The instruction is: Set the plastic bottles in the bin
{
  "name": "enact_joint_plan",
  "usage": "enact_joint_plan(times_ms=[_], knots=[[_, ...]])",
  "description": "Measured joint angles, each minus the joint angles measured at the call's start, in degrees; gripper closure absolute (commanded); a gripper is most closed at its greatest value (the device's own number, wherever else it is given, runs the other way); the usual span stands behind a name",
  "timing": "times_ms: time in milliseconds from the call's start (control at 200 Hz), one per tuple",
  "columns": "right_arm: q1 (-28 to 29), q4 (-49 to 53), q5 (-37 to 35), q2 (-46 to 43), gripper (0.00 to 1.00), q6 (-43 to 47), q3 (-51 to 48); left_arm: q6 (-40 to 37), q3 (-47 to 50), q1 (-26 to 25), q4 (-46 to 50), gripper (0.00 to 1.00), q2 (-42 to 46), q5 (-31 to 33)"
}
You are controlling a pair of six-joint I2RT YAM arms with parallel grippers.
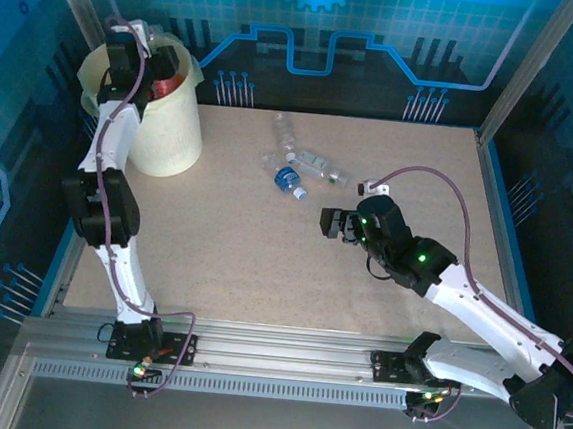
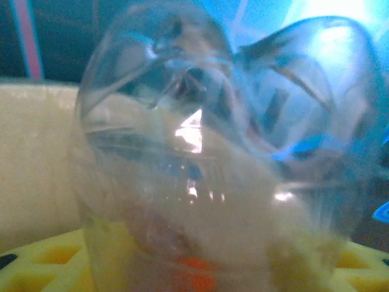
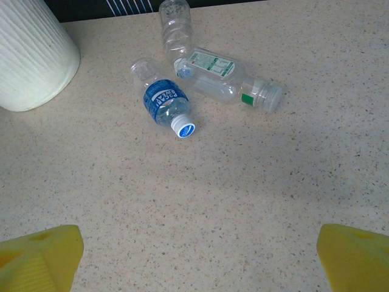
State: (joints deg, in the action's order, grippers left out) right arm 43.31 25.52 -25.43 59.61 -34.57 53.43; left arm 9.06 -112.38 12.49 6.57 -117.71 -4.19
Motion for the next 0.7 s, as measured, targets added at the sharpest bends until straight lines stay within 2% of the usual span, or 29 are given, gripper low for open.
enact_joint_plan(times_ms=[130,435,700], knots=[[0.0,0.0,0.2,1.0,0.0,0.0,0.0,-0.7,-0.1,-0.3,2.3,0.3,-1.0,0.0],[-0.3,0.2,0.3,1.6,0.0,0.0,0.0,0.9,-5.3,-1.4,7.8,0.07,-1.2,-3.2],[-0.7,0.1,0.5,2.4,0.0,-0.2,0.0,3.3,-5.8,-1.5,8.2,0.01,2.3,-3.7]])
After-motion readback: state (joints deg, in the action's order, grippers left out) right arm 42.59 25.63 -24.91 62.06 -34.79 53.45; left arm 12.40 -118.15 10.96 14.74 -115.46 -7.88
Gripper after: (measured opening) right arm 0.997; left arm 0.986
